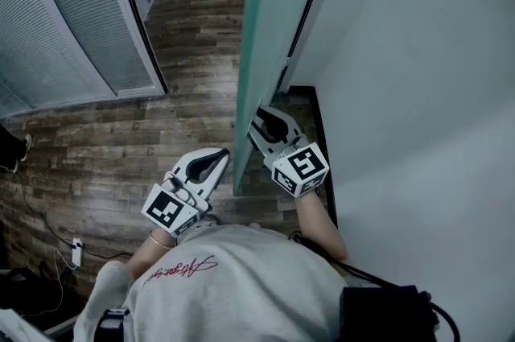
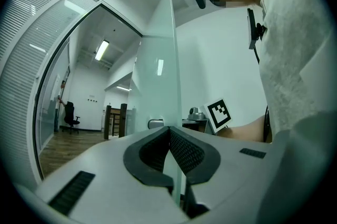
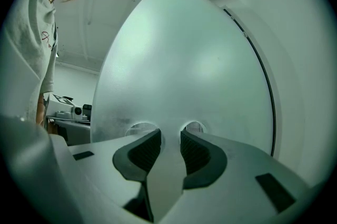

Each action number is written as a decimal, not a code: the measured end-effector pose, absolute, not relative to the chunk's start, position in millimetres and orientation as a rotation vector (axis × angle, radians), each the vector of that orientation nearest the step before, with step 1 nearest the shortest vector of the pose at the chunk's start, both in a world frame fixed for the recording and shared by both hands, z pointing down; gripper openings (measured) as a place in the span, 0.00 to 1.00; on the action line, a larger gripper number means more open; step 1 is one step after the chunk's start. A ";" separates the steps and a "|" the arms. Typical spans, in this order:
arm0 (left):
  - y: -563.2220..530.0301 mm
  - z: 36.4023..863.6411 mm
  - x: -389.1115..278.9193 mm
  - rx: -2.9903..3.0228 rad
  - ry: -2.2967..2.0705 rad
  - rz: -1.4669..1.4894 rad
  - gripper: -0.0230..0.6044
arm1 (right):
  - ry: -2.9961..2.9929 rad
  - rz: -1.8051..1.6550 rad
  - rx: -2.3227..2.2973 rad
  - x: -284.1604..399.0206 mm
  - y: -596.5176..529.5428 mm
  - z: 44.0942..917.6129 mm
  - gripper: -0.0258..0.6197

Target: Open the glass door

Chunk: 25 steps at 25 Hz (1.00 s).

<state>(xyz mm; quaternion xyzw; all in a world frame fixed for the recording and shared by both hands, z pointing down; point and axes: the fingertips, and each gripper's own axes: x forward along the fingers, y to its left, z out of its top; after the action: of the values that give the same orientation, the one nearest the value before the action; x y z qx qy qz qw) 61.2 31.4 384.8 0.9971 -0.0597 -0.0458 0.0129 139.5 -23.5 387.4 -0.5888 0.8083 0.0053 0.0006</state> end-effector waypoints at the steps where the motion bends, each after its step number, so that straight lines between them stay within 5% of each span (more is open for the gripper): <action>1: 35.6 383.3 65.0 3.109 -0.169 -0.145 0.06 | 2.542 0.018 -1.847 142.2 -19.0 386.6 0.23; 25: 144.7 395.6 183.0 3.082 0.318 -0.096 0.06 | 2.573 0.032 -1.724 241.6 96.2 399.8 0.22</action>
<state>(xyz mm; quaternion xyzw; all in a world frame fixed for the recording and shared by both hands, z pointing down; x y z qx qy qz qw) 183.0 144.7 395.6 0.9940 0.1025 -0.0308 0.0207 241.6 96.2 399.8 -0.5564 0.8306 0.0104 0.0221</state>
